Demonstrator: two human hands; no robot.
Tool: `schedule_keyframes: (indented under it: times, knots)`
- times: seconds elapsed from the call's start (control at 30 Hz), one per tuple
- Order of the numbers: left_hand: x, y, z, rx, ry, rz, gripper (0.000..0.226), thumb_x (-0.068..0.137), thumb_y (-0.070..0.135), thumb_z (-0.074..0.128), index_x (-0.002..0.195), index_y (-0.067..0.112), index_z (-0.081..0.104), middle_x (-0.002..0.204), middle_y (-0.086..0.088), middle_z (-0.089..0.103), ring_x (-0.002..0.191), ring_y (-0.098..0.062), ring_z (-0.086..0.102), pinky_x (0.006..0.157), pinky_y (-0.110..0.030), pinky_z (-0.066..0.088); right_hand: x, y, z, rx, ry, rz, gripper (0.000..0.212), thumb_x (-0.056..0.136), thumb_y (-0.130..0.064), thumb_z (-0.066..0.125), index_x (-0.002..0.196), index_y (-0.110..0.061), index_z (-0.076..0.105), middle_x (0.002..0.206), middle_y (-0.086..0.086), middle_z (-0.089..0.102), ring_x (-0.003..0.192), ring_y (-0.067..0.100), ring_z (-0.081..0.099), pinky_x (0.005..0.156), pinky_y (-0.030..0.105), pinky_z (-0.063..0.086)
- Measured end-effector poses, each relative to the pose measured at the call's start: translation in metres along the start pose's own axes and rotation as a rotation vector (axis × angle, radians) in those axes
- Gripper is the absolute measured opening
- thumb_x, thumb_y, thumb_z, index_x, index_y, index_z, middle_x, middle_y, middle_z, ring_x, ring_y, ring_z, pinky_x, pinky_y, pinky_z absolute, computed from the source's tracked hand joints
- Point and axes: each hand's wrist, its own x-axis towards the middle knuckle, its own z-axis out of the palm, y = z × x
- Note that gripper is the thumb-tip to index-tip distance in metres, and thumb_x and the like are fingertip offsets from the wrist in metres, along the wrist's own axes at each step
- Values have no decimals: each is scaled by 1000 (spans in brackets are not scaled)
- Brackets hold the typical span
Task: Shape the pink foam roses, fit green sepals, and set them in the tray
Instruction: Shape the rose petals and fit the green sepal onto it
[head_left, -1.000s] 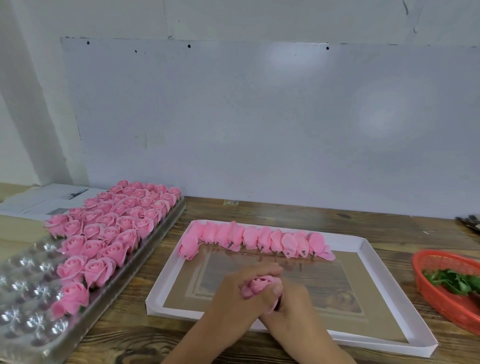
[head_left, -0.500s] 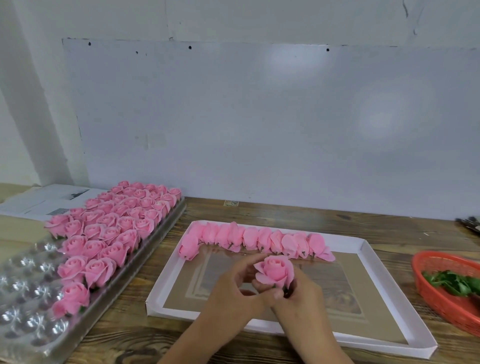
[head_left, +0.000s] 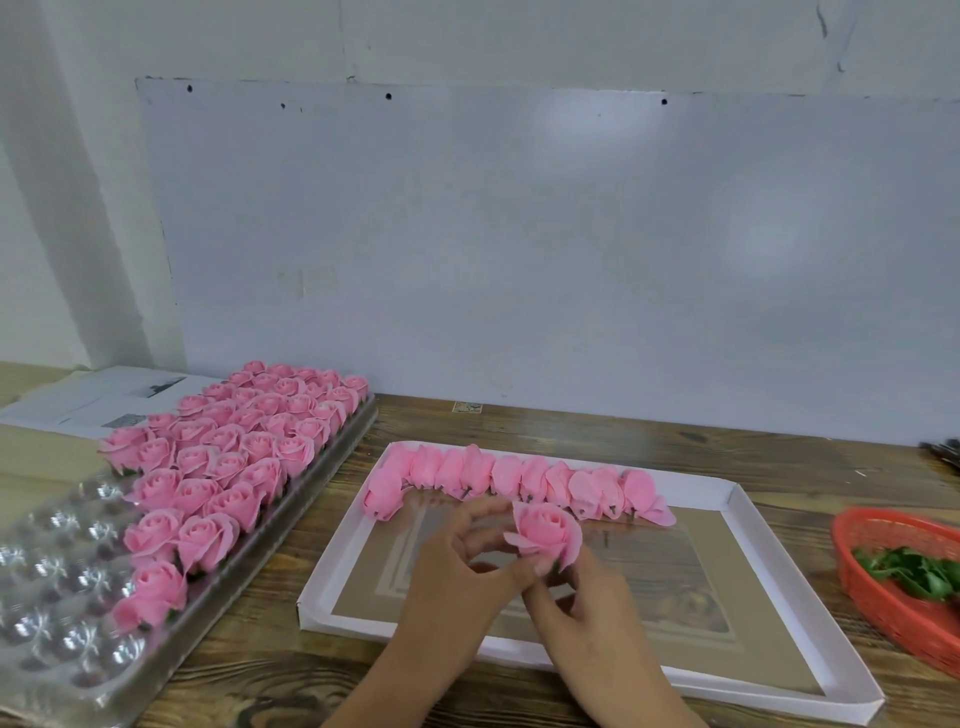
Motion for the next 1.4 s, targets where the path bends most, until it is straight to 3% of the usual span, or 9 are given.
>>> schedule_keyframes:
  times: [0.1, 0.37, 0.53, 0.7, 0.9, 1.1, 1.2, 1.3, 1.4]
  knots:
    - [-4, 0, 3, 52, -29, 11, 57, 51, 44, 89, 101, 54, 65, 96, 10, 78, 88, -8, 74, 79, -28, 57, -1, 2, 2, -51, -3, -8, 45, 91, -23, 58, 125, -49, 47, 105, -31, 64, 91, -2, 63, 69, 11, 46]
    - [-7, 0, 7, 69, -44, 42, 69, 51, 38, 91, 110, 58, 60, 102, 8, 77, 97, -12, 72, 89, -36, 58, -3, 0, 0, -20, -20, -20, 53, 92, -27, 54, 131, -58, 36, 117, -39, 57, 106, -14, 57, 84, 2, 41]
    - [-8, 1, 6, 69, -41, 38, 67, 53, 38, 88, 110, 58, 60, 101, 7, 77, 95, -13, 73, 90, -41, 58, -1, 0, 2, 11, -97, 0, 54, 88, -27, 50, 139, -40, 42, 120, -27, 63, 112, -8, 58, 92, 12, 46]
    - [-8, 2, 5, 63, -44, 32, 66, 56, 39, 88, 112, 57, 59, 103, 8, 77, 98, -13, 73, 90, -42, 58, -1, -12, -3, 22, -154, -2, 70, 84, -14, 48, 122, -71, 33, 116, -35, 58, 107, -9, 58, 80, 9, 47]
    - [-6, 3, 5, 78, -1, 44, 65, 50, 46, 85, 105, 66, 57, 96, 17, 77, 87, -6, 75, 75, -19, 58, -2, -20, -5, 93, -218, 37, 80, 71, -16, 45, 107, -84, 27, 113, -40, 56, 105, -9, 57, 70, 10, 48]
    - [-5, 0, 2, 62, -12, 47, 65, 54, 39, 87, 110, 59, 60, 95, 11, 78, 86, -11, 75, 76, -26, 61, -1, -22, -4, 77, -217, 55, 69, 72, -20, 48, 113, -75, 34, 111, -31, 61, 99, -1, 60, 74, 20, 53]
    - [-6, 3, -5, 36, 17, 43, 64, 64, 17, 92, 116, 42, 63, 93, 2, 79, 85, -18, 76, 77, -30, 61, -2, -18, -6, 51, -210, 43, 72, 78, -12, 51, 123, -66, 37, 112, -24, 63, 93, 13, 62, 75, 26, 54]
    - [-9, 16, -19, 20, 47, 33, 62, 66, 1, 90, 116, 29, 65, 90, -5, 79, 81, -22, 75, 70, -25, 58, -3, -13, -5, 57, -207, 64, 82, 82, -5, 53, 141, -55, 27, 115, -21, 60, 95, 13, 62, 74, 24, 54]
    - [-22, 32, -48, 12, 79, 32, 57, 59, 8, 88, 111, 24, 69, 92, -6, 79, 82, -23, 75, 69, -27, 60, -4, -13, -3, 83, -183, 88, 89, 84, 8, 52, 148, -42, 17, 122, -24, 53, 95, 6, 59, 68, 18, 49]
